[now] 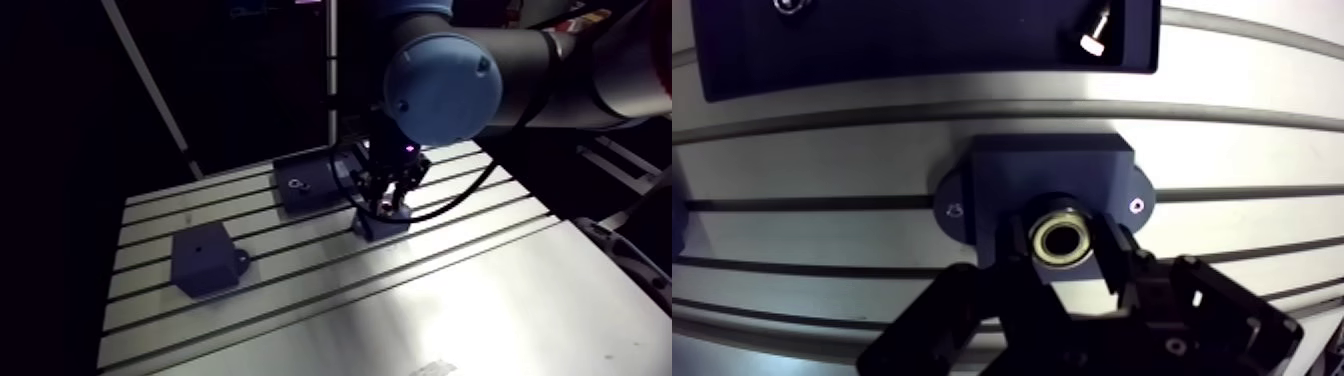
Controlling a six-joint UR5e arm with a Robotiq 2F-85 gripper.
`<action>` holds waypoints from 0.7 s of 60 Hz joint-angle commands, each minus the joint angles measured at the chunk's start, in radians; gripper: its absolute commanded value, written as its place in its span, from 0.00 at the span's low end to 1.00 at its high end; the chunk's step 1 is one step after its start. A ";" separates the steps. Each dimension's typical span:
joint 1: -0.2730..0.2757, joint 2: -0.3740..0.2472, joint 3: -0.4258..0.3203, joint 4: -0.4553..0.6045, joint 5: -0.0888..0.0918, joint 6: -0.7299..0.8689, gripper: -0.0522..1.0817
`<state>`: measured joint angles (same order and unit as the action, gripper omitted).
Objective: Pick up the bearing and press it into the housing until flush.
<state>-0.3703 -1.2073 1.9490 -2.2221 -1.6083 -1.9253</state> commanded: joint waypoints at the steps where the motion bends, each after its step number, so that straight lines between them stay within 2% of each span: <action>1: 0.001 0.001 -0.002 0.000 0.000 -0.001 0.71; 42: 0.008 0.001 -0.005 0.002 0.000 -0.002 0.71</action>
<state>-0.3689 -1.2060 1.9438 -2.2206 -1.6087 -1.9274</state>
